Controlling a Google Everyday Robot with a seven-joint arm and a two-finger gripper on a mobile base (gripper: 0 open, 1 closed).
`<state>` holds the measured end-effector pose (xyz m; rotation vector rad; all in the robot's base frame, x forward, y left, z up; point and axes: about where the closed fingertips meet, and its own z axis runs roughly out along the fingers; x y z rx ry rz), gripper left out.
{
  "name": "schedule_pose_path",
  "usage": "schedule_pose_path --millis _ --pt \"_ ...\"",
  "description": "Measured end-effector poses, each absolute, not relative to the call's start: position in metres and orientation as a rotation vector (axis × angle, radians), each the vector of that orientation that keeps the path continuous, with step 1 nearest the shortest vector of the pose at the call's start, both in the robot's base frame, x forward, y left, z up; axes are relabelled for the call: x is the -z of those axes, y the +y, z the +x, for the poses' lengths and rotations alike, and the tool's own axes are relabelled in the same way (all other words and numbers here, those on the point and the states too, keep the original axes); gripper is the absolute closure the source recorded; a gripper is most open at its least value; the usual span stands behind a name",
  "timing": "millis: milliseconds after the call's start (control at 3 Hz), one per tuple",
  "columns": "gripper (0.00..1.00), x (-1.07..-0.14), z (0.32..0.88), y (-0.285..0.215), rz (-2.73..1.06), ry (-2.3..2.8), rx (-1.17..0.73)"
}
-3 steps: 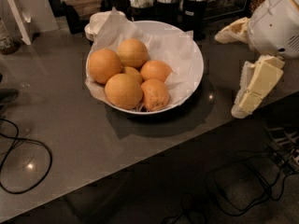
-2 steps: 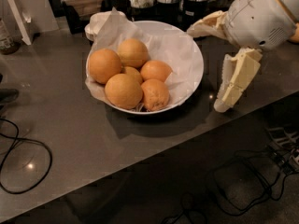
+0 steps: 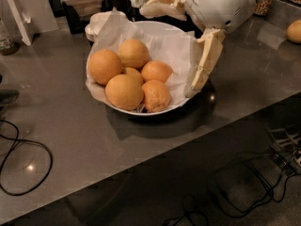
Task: Pick orange from white bowl
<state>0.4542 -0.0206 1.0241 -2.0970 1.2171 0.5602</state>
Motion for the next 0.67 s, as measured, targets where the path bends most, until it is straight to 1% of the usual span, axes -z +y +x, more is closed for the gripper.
schedule_pose_path --millis 667 --pt "0.0 -1.015 0.489 0.044 -2.136 1.089 -0.686"
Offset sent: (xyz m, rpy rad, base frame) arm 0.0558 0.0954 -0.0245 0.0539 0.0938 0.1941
